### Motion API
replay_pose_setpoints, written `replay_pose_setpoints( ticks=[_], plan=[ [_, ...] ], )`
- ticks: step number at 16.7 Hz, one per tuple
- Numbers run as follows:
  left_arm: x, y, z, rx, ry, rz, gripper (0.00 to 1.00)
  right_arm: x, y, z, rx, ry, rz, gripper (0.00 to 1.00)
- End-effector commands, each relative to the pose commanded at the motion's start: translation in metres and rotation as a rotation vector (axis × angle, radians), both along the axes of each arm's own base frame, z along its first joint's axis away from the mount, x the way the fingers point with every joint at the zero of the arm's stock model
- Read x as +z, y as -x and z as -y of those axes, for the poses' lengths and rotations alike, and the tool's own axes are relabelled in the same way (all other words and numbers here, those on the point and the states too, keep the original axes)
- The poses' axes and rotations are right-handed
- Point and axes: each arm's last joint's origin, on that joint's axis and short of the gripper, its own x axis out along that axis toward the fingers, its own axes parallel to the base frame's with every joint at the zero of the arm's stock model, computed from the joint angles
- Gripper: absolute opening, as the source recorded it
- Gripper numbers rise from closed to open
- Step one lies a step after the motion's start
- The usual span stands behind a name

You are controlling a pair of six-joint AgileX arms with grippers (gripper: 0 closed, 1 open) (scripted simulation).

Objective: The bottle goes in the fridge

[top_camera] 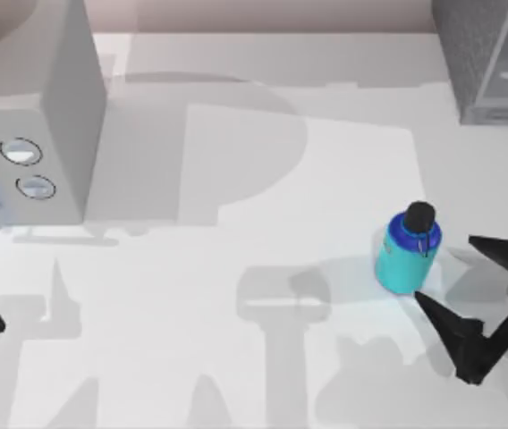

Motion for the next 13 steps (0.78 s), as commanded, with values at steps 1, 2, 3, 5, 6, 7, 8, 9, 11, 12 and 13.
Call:
replay_pose_setpoints(
  ticks=[1, 2, 3, 5, 6, 7, 8, 9, 11, 12, 13],
  plan=[
    [0.0, 0.0, 0.0, 0.0, 0.0, 0.0, 1.0, 0.0, 0.001, 0.001, -0.006, 0.0, -0.004, 1.0],
    [0.0, 0.0, 0.0, 0.0, 0.0, 0.0, 1.0, 0.0, 0.0, 0.0, -0.005, 0.0, -0.003, 1.0],
    [0.0, 0.0, 0.0, 0.0, 0.0, 0.0, 1.0, -0.001, -0.003, -0.002, -0.003, 0.0, -0.001, 1.0],
    [0.0, 0.0, 0.0, 0.0, 0.0, 0.0, 1.0, -0.003, -0.013, -0.01, 0.0, 0.0, 0.0, 1.0],
    [0.0, 0.0, 0.0, 0.0, 0.0, 0.0, 1.0, -0.005, -0.019, -0.016, 0.0, 0.0, 0.0, 1.0],
    [0.0, 0.0, 0.0, 0.0, 0.0, 0.0, 1.0, -0.007, -0.025, -0.022, 0.0, 0.0, 0.0, 1.0],
    [0.0, 0.0, 0.0, 0.0, 0.0, 0.0, 1.0, -0.008, -0.031, -0.028, 0.0, 0.0, 0.0, 1.0],
    [0.0, 0.0, 0.0, 0.0, 0.0, 0.0, 1.0, -0.01, -0.035, -0.033, 0.0, 0.0, 0.0, 1.0],
    [0.0, 0.0, 0.0, 0.0, 0.0, 0.0, 1.0, -0.012, -0.041, -0.04, 0.0, 0.0, 0.0, 1.0],
    [0.0, 0.0, 0.0, 0.0, 0.0, 0.0, 1.0, -0.012, -0.042, -0.041, 0.0, 0.0, 0.0, 1.0],
    [0.0, 0.0, 0.0, 0.0, 0.0, 0.0, 1.0, -0.012, -0.042, -0.041, 0.0, 0.0, 0.0, 1.0]
  ],
)
